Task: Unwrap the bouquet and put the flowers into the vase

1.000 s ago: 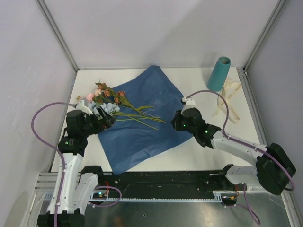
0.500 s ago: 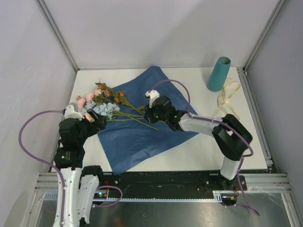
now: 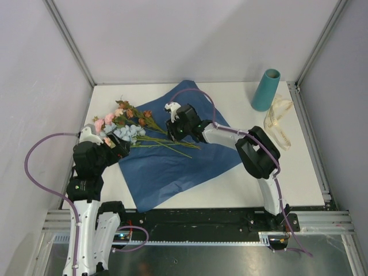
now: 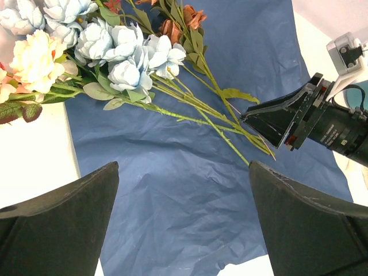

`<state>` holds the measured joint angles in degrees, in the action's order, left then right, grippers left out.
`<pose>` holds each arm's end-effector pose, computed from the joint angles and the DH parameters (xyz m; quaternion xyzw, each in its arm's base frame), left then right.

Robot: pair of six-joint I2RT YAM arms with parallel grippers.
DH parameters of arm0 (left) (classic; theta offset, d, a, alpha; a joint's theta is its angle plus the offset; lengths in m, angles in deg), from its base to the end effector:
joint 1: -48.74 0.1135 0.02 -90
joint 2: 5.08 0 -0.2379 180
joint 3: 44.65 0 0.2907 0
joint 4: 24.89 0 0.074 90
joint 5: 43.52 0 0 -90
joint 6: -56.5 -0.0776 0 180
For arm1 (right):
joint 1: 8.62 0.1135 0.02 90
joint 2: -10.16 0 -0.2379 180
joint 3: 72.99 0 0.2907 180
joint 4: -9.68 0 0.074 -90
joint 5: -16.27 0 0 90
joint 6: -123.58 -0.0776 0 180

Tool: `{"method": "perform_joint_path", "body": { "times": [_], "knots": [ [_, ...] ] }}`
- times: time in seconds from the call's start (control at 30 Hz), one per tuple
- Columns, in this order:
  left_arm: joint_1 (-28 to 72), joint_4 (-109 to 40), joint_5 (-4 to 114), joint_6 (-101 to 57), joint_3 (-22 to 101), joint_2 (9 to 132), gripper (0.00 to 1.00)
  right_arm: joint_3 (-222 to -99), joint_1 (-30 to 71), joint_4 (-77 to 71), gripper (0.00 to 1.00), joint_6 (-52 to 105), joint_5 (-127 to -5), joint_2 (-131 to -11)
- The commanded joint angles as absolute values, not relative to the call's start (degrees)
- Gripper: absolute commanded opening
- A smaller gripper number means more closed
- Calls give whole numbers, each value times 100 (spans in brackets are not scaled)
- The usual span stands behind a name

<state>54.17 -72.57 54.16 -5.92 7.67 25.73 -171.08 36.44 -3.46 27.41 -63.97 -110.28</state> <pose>0.2216 0.0106 0.2754 -0.2067 0.8221 -0.1571 0.5067 0.3664 0.3858 0.1207 -0.3316 0.8223 0.2655 0.3788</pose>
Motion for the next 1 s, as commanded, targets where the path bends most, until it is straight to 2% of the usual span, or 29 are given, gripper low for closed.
{"method": "perform_joint_path", "body": {
  "times": [0.0,0.13,0.7,0.87,0.97],
  "knots": [
    [5496,-7197,5432,-532,850,2632,100,-17566,3500,-798,38,2972,-5772,-11249],
    [5513,-7199,5443,-530,852,2644,100,-17546,3441,-821,36,2908,-5337,-11341],
    [5539,-7192,5456,-524,848,2673,100,-17491,3328,-654,32,2765,-4986,-11468],
    [5540,-7194,5462,-530,848,2682,100,-17618,3366,-845,40,2763,-5068,-11345],
    [5542,-7194,5465,-529,850,2668,100,-17735,3402,-1012,40,2792,-5132,-11200]
  ]
}}
